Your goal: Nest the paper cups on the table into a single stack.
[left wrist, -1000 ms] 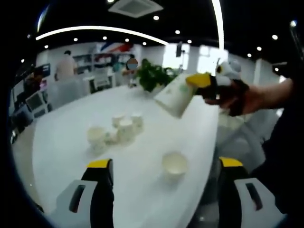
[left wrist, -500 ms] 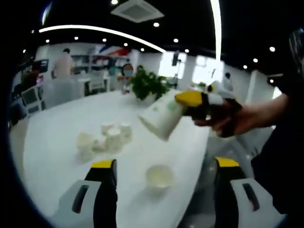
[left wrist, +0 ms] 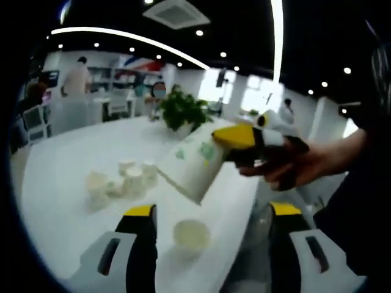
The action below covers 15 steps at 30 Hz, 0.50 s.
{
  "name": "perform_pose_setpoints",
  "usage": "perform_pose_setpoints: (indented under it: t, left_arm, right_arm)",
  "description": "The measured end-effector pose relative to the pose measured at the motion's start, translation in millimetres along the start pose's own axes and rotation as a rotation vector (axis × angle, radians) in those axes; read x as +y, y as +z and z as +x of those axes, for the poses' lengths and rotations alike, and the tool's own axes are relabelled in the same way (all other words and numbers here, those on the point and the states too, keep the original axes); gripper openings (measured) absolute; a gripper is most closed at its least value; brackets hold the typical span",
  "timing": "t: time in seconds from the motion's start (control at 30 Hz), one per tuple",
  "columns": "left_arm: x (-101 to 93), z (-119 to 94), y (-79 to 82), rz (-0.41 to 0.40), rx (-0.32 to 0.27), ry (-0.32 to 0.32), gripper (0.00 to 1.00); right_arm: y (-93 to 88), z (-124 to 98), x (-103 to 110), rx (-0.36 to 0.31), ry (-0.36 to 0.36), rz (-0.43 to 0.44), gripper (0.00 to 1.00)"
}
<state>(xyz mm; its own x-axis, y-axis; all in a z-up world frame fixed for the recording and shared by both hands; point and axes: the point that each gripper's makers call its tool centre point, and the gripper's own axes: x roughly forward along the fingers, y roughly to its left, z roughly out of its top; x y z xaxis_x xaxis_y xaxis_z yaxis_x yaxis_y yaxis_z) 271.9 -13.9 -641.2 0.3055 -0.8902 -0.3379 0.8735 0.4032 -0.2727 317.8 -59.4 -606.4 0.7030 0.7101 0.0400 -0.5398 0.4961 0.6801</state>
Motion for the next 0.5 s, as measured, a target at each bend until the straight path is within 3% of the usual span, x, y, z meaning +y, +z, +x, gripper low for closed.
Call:
perform_pose_setpoints:
  t: [0.33, 0.5]
  left_arm:
    - [-6.0, -3.3, 14.0, -0.022, -0.057, -0.047, 0.52]
    - [-2.8, -7.7, 16.8, -0.046, -0.091, -0.045, 0.48]
  right_arm:
    - [-7.6, 1.9, 6.7, -0.003, 0.022, 0.049, 0.34]
    - [-11.1, -0.2, 8.3, -0.003, 0.028, 0.064, 0.34]
